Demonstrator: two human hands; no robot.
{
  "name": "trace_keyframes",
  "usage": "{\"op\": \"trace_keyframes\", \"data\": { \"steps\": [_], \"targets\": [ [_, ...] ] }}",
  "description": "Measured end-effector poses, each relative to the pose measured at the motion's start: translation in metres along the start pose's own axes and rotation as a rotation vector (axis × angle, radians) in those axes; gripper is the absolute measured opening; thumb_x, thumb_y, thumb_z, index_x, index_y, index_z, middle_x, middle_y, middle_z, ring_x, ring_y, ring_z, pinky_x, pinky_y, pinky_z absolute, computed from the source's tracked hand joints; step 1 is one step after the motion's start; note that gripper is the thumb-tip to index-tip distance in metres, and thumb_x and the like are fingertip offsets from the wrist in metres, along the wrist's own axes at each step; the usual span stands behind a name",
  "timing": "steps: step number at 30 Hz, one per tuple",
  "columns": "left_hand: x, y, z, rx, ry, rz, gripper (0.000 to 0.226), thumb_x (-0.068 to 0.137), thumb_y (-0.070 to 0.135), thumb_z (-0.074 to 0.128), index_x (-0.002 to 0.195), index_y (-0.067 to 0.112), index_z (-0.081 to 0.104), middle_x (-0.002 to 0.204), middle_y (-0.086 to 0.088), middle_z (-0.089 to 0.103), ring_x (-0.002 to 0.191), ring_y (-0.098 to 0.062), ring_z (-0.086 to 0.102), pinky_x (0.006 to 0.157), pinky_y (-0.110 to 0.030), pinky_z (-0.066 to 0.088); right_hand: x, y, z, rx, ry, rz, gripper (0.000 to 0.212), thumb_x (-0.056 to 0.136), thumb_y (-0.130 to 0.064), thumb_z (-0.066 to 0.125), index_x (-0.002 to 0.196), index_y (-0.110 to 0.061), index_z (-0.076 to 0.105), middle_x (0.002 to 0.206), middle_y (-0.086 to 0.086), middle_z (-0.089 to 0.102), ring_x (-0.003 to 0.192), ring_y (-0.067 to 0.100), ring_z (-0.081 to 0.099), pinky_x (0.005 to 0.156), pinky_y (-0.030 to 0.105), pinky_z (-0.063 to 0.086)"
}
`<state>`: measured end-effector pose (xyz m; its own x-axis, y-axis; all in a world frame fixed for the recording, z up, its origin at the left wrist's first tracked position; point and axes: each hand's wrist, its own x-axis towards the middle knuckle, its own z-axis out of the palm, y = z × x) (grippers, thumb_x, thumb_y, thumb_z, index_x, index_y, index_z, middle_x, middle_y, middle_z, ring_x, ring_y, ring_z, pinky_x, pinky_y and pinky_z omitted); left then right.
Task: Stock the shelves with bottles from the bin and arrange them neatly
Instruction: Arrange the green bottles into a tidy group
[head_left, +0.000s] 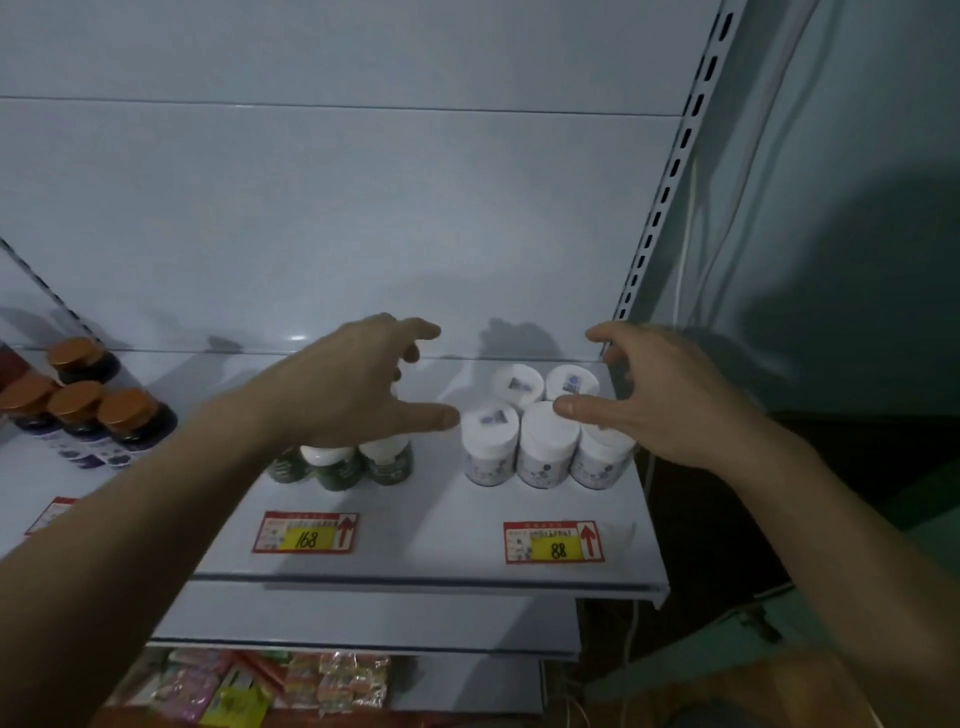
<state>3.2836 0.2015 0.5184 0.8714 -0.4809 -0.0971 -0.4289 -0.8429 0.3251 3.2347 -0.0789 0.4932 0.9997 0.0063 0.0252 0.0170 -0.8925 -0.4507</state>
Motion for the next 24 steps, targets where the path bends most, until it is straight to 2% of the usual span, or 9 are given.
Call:
{"op": "trace_keyframes", "data": {
  "steps": [2,4,8,10,13,18,21,24],
  "targets": [
    [-0.017,-0.03,-0.005,-0.046,0.134,0.002,0.086,0.07,0.074,0.054,0.144,0.031,0.046,0.123,0.009,0.057,0.1,-0.006,0.058,0.081,-0.024,0.051,-0.002,-0.021,0.009,0.055,0.066,-0.079,0.072,0.08,-0.059,0.074,0.142,-0.03,0.051,0.124,-0.007,0.057,0.106,0.009,0.053,0.086,0.028,0.043],
    [-0.031,-0.057,-0.001,-0.058,0.241,-0.006,0.066,0.082,0.061,0.059,0.138,0.028,0.054,0.119,0.009,0.057,0.099,-0.005,0.058,0.08,-0.025,0.053,-0.002,-0.046,0.026,0.1,0.065,-0.149,0.061,0.084,-0.052,0.075,0.137,-0.032,0.055,0.117,-0.013,0.055,0.101,0.007,0.053,0.084,0.028,0.045],
    [-0.05,-0.097,0.013,-0.016,0.306,0.012,0.045,0.087,0.047,0.067,0.128,0.029,0.061,0.12,0.01,0.057,0.098,-0.002,0.056,0.075,-0.015,0.045,0.005,-0.09,0.065,0.108,0.005,-0.231,0.05,0.089,-0.049,0.071,0.134,-0.033,0.056,0.118,-0.015,0.055,0.1,0.002,0.051,0.086,0.027,0.048],
    [-0.058,-0.111,0.014,-0.026,0.318,0.022,0.042,0.086,0.047,0.068,0.124,0.03,0.062,0.119,0.012,0.056,0.098,-0.002,0.055,0.074,-0.015,0.043,0.009,-0.106,0.077,0.1,-0.006,-0.253,0.044,0.09,-0.046,0.07,0.13,-0.032,0.058,0.118,-0.014,0.056,0.098,0.001,0.05,0.084,0.026,0.045],
    [-0.067,-0.129,0.012,-0.062,0.337,0.051,0.04,0.085,0.048,0.067,0.121,0.032,0.062,0.117,0.013,0.055,0.099,-0.003,0.055,0.076,-0.021,0.049,0.015,-0.122,0.091,0.1,-0.003,-0.261,0.038,0.09,-0.042,0.072,0.125,-0.033,0.059,0.116,-0.014,0.056,0.094,-0.001,0.049,0.079,0.024,0.04],
    [-0.07,-0.155,0.025,-0.118,0.339,0.094,0.04,0.086,0.046,0.069,0.122,0.032,0.059,0.118,0.013,0.057,0.097,-0.002,0.057,0.077,-0.026,0.054,0.016,-0.135,0.104,0.062,-0.015,-0.22,0.043,0.088,-0.042,0.072,0.127,-0.036,0.056,0.12,-0.016,0.052,0.106,0.007,0.051,0.088,0.035,0.048],
    [-0.069,-0.166,0.038,-0.205,0.332,0.143,0.034,0.088,0.041,0.069,0.119,0.03,0.06,0.116,0.013,0.057,0.096,-0.004,0.058,0.076,-0.027,0.054,0.015,-0.145,0.109,0.047,0.075,-0.277,0.033,0.09,-0.038,0.071,0.122,-0.031,0.062,0.117,-0.015,0.055,0.108,0.01,0.049,0.091,0.034,0.046],
    [-0.066,-0.171,0.046,-0.262,0.333,0.187,0.03,0.089,0.038,0.07,0.116,0.032,0.058,0.11,0.016,0.056,0.094,-0.003,0.058,0.073,-0.024,0.052,0.019,-0.16,0.112,0.009,0.07,-0.359,0.025,0.09,-0.034,0.072,0.115,-0.029,0.066,0.11,-0.014,0.062,0.102,0.012,0.049,0.088,0.035,0.045]
  ]
}}
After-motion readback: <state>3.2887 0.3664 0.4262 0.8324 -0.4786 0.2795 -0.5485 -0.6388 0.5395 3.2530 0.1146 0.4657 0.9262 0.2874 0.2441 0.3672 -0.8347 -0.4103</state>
